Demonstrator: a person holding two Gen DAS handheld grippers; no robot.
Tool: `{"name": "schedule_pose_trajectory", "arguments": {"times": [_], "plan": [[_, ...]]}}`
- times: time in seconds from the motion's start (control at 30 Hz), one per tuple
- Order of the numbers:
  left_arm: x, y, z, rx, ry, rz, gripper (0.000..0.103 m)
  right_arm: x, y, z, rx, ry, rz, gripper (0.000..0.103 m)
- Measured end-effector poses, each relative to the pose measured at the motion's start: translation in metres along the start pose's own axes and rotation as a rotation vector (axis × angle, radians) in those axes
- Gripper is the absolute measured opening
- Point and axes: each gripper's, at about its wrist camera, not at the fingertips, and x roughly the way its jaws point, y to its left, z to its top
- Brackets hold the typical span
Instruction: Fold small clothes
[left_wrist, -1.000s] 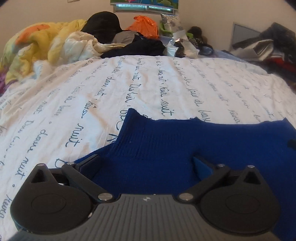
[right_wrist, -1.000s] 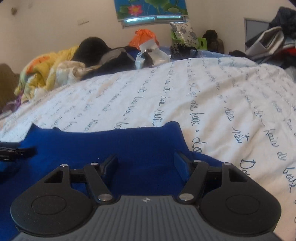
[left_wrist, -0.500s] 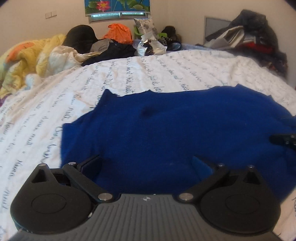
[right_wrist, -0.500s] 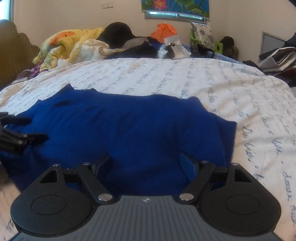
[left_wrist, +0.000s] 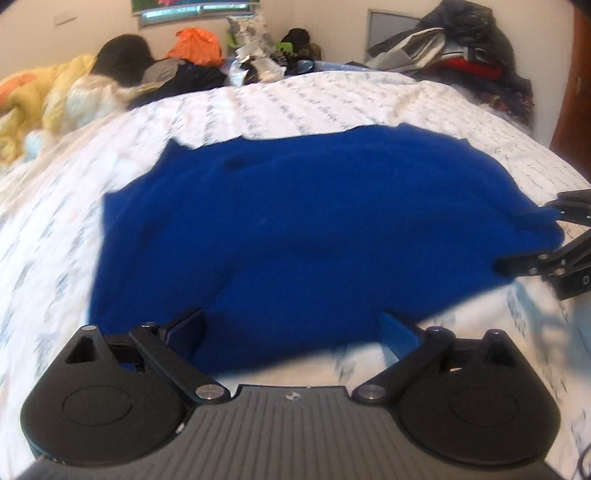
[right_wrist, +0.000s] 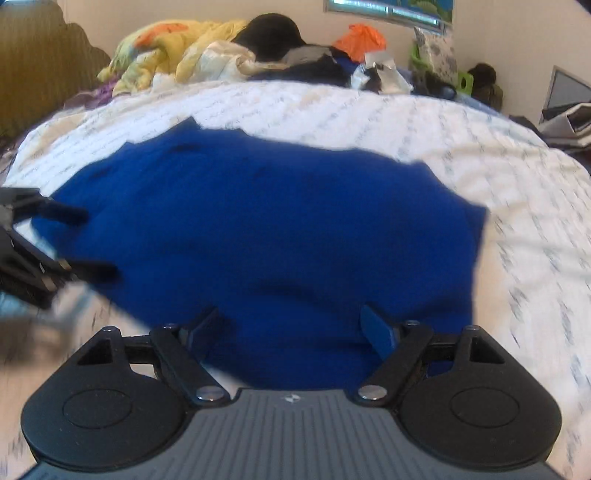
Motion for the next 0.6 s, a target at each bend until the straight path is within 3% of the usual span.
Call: {"name": "schedule_pose_trajectory", "arguments": {"times": [0.13, 0.23, 0.27, 0.3, 0.37, 0.4, 0.47, 0.53, 0.6], "plan": [[-0.008, -0.003, 0.010, -0.029, -0.035, -0.018, 0.093, -0.008, 0.005, 0.012, 0.047, 0.087, -0.011, 0.084], [0.012, -0.009, 0.018, -0.014, -0.014, 0.008, 0.094, -0.006, 0.017, 0.040, 0.072, 0.024, 0.077, 0.084], [0.019, -0.008, 0.017, -0.013, -0.005, 0.018, 0.102, 0.000, 0.024, 0.047, 0.057, 0.017, 0.097, 0.085], [0.018, -0.005, 0.013, -0.001, -0.014, 0.024, 0.103, 0.009, 0.031, 0.051, 0.030, 0.027, 0.101, 0.085], [0.009, 0.006, 0.003, 0.010, -0.016, 0.006, 0.103, 0.030, 0.041, 0.045, -0.051, 0.099, 0.054, 0.089], [0.003, 0.012, -0.003, 0.010, -0.009, 0.002, 0.103, 0.026, 0.044, 0.032, -0.117, 0.047, 0.042, 0.092], [-0.007, 0.019, -0.010, 0.038, 0.007, 0.032, 0.102, 0.020, 0.032, 0.015, -0.069, 0.037, 0.077, 0.096], [-0.012, 0.026, -0.001, 0.023, 0.018, 0.019, 0.090, 0.011, 0.034, 0.004, -0.150, 0.072, 0.081, 0.098], [-0.009, 0.030, 0.023, -0.001, -0.028, -0.002, 0.092, 0.014, 0.030, 0.016, -0.172, 0.155, 0.112, 0.098]]}}
